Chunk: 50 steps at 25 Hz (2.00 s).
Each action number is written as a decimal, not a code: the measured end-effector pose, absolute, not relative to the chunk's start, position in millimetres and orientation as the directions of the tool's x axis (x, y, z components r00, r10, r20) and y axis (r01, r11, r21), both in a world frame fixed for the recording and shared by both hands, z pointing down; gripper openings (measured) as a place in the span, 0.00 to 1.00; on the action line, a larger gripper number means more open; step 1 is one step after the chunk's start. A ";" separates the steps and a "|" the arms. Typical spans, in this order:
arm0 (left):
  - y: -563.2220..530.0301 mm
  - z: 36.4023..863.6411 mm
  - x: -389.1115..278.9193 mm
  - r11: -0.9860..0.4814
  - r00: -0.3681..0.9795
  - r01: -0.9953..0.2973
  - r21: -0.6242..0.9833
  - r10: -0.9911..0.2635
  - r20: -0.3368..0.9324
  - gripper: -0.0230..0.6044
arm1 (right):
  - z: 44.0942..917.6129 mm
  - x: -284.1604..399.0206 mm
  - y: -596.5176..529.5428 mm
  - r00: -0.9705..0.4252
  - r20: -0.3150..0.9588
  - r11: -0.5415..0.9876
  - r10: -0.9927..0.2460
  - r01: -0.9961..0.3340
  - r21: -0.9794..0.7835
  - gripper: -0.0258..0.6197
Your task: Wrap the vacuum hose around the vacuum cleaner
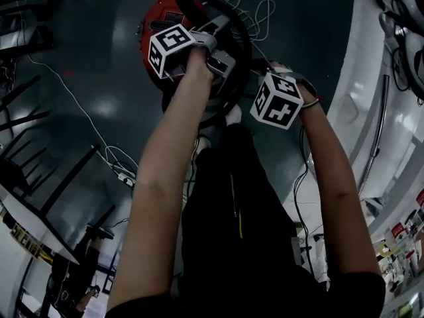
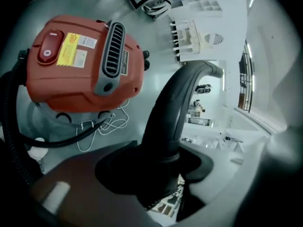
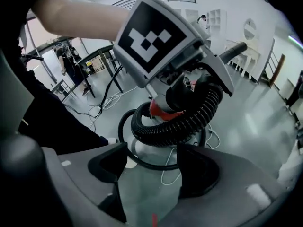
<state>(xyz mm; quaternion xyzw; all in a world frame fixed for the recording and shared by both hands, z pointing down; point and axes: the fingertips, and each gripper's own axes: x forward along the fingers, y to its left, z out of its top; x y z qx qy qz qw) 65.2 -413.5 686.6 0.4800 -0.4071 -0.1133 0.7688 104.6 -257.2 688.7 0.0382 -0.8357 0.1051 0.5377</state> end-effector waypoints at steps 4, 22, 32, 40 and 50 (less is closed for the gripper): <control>-418.9 693.9 46.2 0.531 0.599 -0.197 0.824 -0.600 0.530 0.41 | 692.5 95.2 -274.3 -0.452 0.891 0.959 0.037 -0.234 -0.159 0.54; -449.6 682.3 -32.0 0.533 0.601 -0.073 0.843 -0.651 0.464 0.40 | 685.8 8.6 -333.6 -0.488 0.872 0.865 0.051 -0.415 -0.282 0.53; -456.2 692.3 -30.5 0.492 0.587 0.023 0.870 -0.711 0.387 0.40 | 701.9 16.7 -355.1 -0.400 0.893 0.717 -0.206 -0.682 -0.140 0.40; -490.9 698.0 -53.2 0.473 0.594 -0.046 0.880 -0.695 0.405 0.40 | 706.3 -1.1 -387.9 -0.346 0.918 0.763 -0.192 -0.641 -0.083 0.38; -516.1 710.5 -118.9 0.519 0.609 -0.254 0.816 -0.570 0.552 0.46 | 716.0 -13.2 -435.1 -0.323 0.946 0.735 -0.034 -0.650 -0.196 0.40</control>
